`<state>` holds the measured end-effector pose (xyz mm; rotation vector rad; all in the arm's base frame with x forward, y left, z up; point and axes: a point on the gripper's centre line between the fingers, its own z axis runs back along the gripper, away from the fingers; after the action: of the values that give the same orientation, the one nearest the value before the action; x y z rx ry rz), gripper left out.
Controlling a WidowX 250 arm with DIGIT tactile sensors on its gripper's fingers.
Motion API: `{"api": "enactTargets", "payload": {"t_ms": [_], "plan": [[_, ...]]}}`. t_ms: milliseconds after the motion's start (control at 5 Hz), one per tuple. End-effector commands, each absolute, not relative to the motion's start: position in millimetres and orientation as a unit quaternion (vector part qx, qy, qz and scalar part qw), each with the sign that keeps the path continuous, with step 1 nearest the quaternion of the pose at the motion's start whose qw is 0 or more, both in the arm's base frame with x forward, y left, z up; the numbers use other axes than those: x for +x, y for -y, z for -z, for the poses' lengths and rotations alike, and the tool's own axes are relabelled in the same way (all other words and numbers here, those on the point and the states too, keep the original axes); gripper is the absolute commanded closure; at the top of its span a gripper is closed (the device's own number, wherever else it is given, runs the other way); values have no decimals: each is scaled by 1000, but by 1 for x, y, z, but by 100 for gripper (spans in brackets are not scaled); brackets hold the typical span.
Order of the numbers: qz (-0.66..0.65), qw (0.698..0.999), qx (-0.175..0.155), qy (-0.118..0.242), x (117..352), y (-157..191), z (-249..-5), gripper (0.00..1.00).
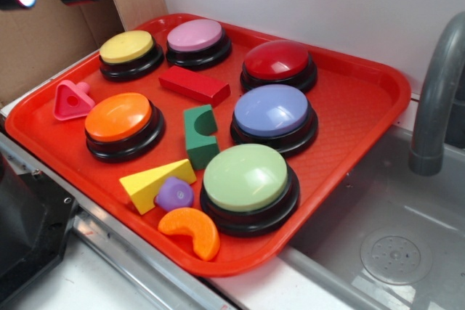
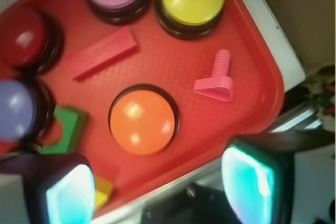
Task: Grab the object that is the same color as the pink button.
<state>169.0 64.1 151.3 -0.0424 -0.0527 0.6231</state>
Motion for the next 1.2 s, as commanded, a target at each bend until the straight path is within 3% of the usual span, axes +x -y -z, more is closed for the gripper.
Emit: {"api": "enactTargets", "payload": {"t_ms": [0, 200, 400, 800, 1000], "plan": [[-412, 909, 40, 51, 173, -114, -95, 0], [-454, 886, 54, 70, 173, -123, -75, 0], [-472, 877, 55, 68, 172, -137, -64, 0], [-484, 872, 43, 60, 171, -146, -41, 0], [-468, 882, 49, 35, 169, -147, -34, 0]]}}
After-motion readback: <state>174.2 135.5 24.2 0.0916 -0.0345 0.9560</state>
